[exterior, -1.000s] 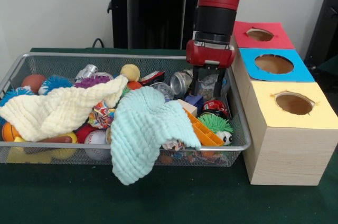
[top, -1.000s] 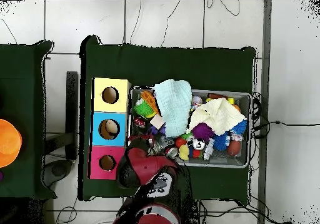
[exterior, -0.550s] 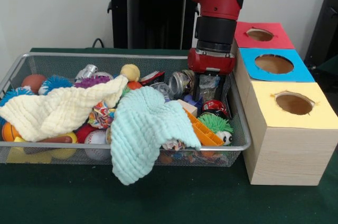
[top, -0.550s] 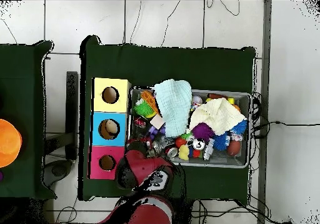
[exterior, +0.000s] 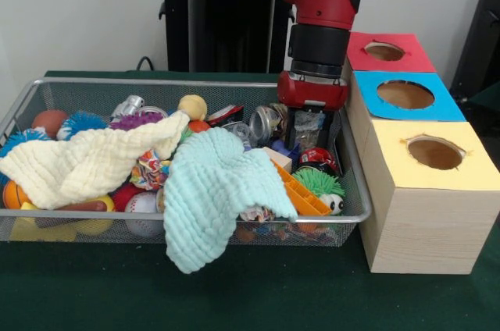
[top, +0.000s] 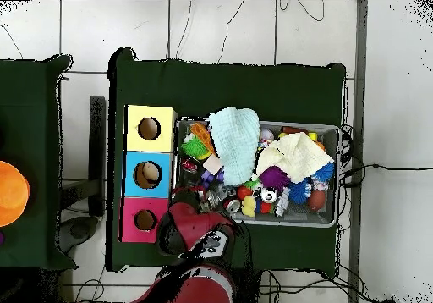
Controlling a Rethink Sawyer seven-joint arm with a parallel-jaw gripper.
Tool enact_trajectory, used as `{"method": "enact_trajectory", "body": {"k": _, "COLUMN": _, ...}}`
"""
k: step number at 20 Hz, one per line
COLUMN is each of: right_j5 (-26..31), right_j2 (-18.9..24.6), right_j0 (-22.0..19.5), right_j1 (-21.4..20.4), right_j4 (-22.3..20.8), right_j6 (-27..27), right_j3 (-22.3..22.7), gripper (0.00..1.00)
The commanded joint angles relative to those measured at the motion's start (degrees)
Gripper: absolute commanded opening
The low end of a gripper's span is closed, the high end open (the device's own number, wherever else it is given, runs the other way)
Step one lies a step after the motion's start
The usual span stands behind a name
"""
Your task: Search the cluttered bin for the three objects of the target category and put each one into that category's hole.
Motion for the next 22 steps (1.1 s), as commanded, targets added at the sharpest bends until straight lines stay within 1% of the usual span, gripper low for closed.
{"method": "enact_trajectory", "body": {"k": 1, "right_j5": 7.3, "right_j2": 5.1, "right_j0": 0.3, "right_j1": 1.9, "right_j4": 3.9, "right_j6": 7.9, "right_j3": -5.6, "gripper": 1.0}}
{"method": "enact_trajectory", "body": {"k": 4, "right_j5": 11.3, "right_j2": 4.5, "right_j0": 0.5, "right_j1": 1.0, "right_j4": 3.8, "right_j6": 6.6, "right_j3": -5.0, "gripper": 1.0}}
{"method": "enact_trajectory", "body": {"k": 6, "right_j5": 12.2, "right_j2": 4.4, "right_j0": 0.7, "right_j1": 1.3, "right_j4": 3.4, "right_j6": 6.1, "right_j3": -4.6, "gripper": 1.0}}
{"method": "enact_trajectory", "body": {"k": 9, "right_j5": 12.0, "right_j2": 5.0, "right_j0": 0.3, "right_j1": 4.2, "right_j4": 2.9, "right_j6": 5.8, "right_j3": -5.6, "gripper": 1.0}}
{"method": "enact_trajectory", "body": {"k": 13, "right_j5": 11.6, "right_j2": 6.6, "right_j0": -1.4, "right_j1": 6.5, "right_j4": 1.7, "right_j6": 5.3, "right_j3": -6.9, "gripper": 1.0}}
{"method": "enact_trajectory", "body": {"k": 14, "right_j5": 11.5, "right_j2": 6.4, "right_j0": -1.3, "right_j1": 7.1, "right_j4": 1.8, "right_j6": 5.3, "right_j3": -7.3, "gripper": 1.0}}
{"method": "enact_trajectory", "body": {"k": 18, "right_j5": 11.3, "right_j2": 5.7, "right_j0": -0.9, "right_j1": 8.6, "right_j4": 2.2, "right_j6": 5.2, "right_j3": -8.1, "gripper": 1.0}}
{"method": "enact_trajectory", "body": {"k": 22, "right_j5": 9.7, "right_j2": 5.6, "right_j0": -1.1, "right_j1": 9.0, "right_j4": 1.6, "right_j6": 5.3, "right_j3": -8.2, "gripper": 1.0}}
